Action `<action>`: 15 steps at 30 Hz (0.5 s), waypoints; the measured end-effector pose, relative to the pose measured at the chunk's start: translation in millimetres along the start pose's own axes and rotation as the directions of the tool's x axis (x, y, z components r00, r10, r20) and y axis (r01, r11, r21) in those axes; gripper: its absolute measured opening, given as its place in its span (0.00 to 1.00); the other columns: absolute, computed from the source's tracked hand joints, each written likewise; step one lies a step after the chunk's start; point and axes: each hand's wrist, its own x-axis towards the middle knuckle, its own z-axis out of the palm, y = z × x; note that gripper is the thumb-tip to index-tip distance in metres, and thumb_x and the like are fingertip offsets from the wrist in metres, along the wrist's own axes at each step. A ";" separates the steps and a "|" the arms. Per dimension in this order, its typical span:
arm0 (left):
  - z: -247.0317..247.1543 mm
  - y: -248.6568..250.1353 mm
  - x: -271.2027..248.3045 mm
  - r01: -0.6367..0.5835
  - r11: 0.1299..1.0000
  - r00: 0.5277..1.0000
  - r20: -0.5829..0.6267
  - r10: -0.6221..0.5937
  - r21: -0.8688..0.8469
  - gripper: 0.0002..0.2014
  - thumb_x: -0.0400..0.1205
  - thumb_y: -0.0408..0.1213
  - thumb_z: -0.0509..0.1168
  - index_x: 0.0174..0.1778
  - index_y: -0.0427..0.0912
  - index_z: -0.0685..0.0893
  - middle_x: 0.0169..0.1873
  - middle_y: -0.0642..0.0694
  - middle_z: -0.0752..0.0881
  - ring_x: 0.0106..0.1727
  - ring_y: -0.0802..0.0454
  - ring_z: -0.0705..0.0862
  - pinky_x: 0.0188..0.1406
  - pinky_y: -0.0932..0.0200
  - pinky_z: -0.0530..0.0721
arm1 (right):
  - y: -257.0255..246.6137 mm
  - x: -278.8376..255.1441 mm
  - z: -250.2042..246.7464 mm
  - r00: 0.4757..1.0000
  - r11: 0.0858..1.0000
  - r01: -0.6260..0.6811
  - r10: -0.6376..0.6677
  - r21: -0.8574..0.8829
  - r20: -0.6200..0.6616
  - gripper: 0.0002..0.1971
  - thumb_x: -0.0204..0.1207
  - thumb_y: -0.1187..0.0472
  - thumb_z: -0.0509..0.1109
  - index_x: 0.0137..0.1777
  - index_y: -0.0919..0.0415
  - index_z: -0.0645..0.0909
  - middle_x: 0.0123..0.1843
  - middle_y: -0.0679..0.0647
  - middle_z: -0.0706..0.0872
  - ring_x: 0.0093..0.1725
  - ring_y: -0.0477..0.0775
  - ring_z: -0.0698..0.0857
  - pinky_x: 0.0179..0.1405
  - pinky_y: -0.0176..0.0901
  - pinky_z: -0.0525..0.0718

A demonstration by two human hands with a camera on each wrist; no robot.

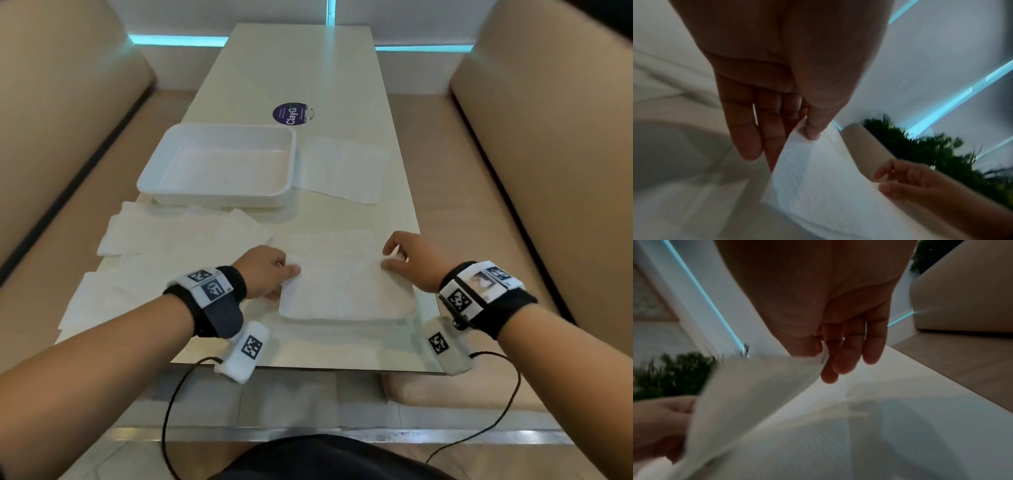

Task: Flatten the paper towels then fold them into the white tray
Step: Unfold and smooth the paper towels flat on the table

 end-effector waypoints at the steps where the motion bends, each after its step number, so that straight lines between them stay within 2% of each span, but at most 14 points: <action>1: 6.1 -3.7 2.0 0.008 0.992 1.000 0.014 -0.010 0.128 0.17 0.85 0.44 0.64 0.33 0.39 0.74 0.38 0.38 0.85 0.41 0.39 0.88 0.42 0.47 0.89 | -0.9 0.6 6.4 0.999 0.996 -0.026 0.030 -0.085 0.042 0.09 0.77 0.50 0.69 0.54 0.49 0.77 0.43 0.45 0.80 0.45 0.52 0.81 0.47 0.45 0.80; 3: 16.4 -6.9 4.6 -0.010 0.924 1.000 -0.023 0.020 0.381 0.19 0.85 0.46 0.61 0.30 0.42 0.70 0.32 0.44 0.78 0.38 0.41 0.82 0.36 0.52 0.80 | -7.1 -1.0 18.3 0.999 0.975 -0.020 0.029 -0.220 0.037 0.14 0.77 0.51 0.67 0.61 0.50 0.75 0.53 0.48 0.83 0.52 0.54 0.81 0.51 0.47 0.80; 5: 21.9 -6.5 5.6 -0.017 0.862 0.996 -0.070 0.060 0.506 0.20 0.84 0.48 0.60 0.30 0.43 0.68 0.30 0.47 0.75 0.36 0.47 0.76 0.32 0.55 0.69 | -21.5 -5.1 29.5 0.995 0.952 0.072 -0.089 -0.298 -0.045 0.17 0.79 0.54 0.64 0.67 0.51 0.74 0.63 0.51 0.81 0.61 0.55 0.78 0.56 0.49 0.78; 7: 24.7 -5.4 6.1 -0.009 0.819 0.994 -0.082 0.069 0.573 0.18 0.83 0.50 0.61 0.33 0.43 0.70 0.33 0.48 0.76 0.39 0.47 0.76 0.36 0.55 0.69 | -40.6 -10.3 41.3 0.970 0.915 0.205 -0.236 -0.347 -0.051 0.19 0.82 0.57 0.59 0.73 0.52 0.72 0.70 0.51 0.77 0.67 0.56 0.74 0.61 0.49 0.75; 9: 25.4 -5.6 4.6 0.004 0.805 0.989 -0.124 0.086 0.593 0.14 0.82 0.51 0.62 0.43 0.43 0.73 0.42 0.46 0.81 0.43 0.46 0.78 0.40 0.55 0.74 | -57.6 -17.3 56.7 0.952 0.879 0.298 -0.302 -0.372 0.051 0.22 0.84 0.59 0.55 0.79 0.54 0.66 0.78 0.52 0.70 0.75 0.57 0.69 0.68 0.50 0.72; 11: 25.5 -6.2 0.6 -0.024 0.788 0.965 -0.192 0.180 0.615 0.18 0.80 0.50 0.65 0.59 0.43 0.73 0.55 0.45 0.79 0.54 0.45 0.78 0.51 0.51 0.79 | -64.1 -23.8 72.2 0.944 0.860 0.324 -0.269 -0.395 0.190 0.26 0.87 0.58 0.50 0.84 0.56 0.54 0.85 0.53 0.57 0.82 0.58 0.58 0.77 0.52 0.63; 12: 26.1 -5.0 -1.9 -0.075 0.765 0.943 -0.203 0.263 0.640 0.21 0.81 0.49 0.65 0.65 0.43 0.72 0.61 0.45 0.76 0.61 0.44 0.75 0.59 0.49 0.78 | -63.8 -26.2 78.3 0.939 0.852 0.327 -0.243 -0.409 0.245 0.27 0.87 0.57 0.48 0.85 0.57 0.48 0.86 0.53 0.50 0.84 0.58 0.52 0.79 0.53 0.58; 13: 28.0 -3.3 -4.2 -0.150 0.730 0.919 -0.178 0.351 0.667 0.23 0.82 0.47 0.64 0.71 0.44 0.70 0.67 0.45 0.73 0.68 0.44 0.72 0.67 0.49 0.74 | -62.3 -28.2 83.4 0.934 0.846 0.328 -0.223 -0.420 0.280 0.28 0.88 0.56 0.46 0.85 0.57 0.44 0.87 0.53 0.45 0.85 0.59 0.48 0.81 0.55 0.54; 15: 37.3 -0.4 -9.9 -0.307 0.645 0.903 0.001 0.429 0.700 0.28 0.85 0.44 0.59 0.81 0.43 0.62 0.80 0.45 0.62 0.81 0.46 0.59 0.79 0.52 0.60 | -59.2 -31.5 90.2 0.930 0.844 0.323 -0.200 -0.429 0.307 0.28 0.88 0.55 0.44 0.84 0.58 0.38 0.86 0.53 0.38 0.85 0.59 0.41 0.82 0.57 0.48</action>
